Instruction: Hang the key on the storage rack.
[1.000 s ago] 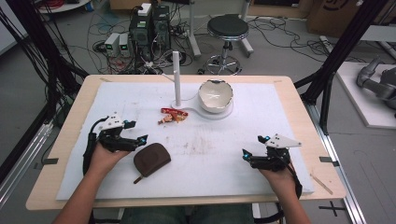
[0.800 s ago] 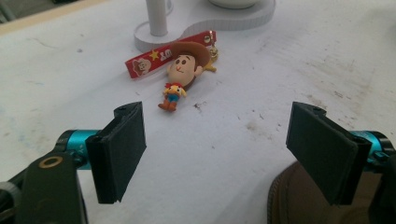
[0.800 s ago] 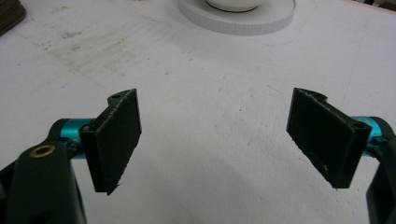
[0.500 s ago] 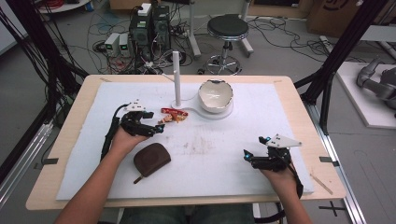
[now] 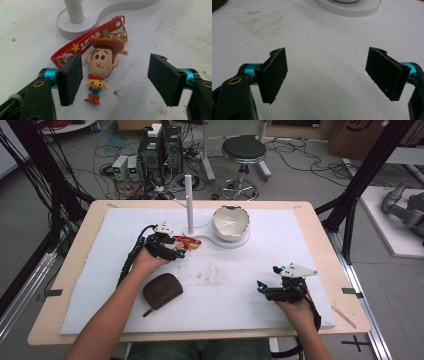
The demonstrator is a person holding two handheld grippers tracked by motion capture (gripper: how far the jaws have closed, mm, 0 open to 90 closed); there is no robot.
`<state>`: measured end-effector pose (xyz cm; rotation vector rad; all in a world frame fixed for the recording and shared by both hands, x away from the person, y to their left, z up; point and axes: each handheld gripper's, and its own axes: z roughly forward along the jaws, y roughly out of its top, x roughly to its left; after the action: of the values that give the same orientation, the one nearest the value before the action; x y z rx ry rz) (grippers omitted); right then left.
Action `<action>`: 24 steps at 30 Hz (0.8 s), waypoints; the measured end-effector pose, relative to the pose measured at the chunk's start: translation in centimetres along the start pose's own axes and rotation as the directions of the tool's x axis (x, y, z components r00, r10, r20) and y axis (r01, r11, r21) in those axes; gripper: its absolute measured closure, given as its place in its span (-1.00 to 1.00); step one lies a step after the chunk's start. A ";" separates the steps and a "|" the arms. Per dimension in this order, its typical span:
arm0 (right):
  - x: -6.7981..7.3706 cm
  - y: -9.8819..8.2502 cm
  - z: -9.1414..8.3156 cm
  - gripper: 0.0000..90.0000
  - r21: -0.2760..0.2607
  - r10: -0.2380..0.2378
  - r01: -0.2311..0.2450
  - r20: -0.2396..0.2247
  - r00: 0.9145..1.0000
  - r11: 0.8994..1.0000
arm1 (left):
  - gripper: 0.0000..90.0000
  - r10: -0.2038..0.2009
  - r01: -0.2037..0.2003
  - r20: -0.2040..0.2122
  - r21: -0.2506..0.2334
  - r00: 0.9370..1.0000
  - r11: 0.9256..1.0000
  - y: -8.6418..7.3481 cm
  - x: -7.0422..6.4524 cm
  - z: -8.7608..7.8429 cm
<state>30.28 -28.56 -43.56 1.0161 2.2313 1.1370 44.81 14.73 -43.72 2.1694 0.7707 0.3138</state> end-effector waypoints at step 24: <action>0.2 -0.1 0.1 -0.60 0.004 -0.014 0.014 0.001 1.000 1.000 | 0.36 0.039 -0.039 -0.001 0.031 0.999 0.999 -0.2 0.2 0.6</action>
<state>30.16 -28.41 -43.68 1.0012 2.2379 1.1264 45.15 14.61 -44.29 2.2160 0.7399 0.3256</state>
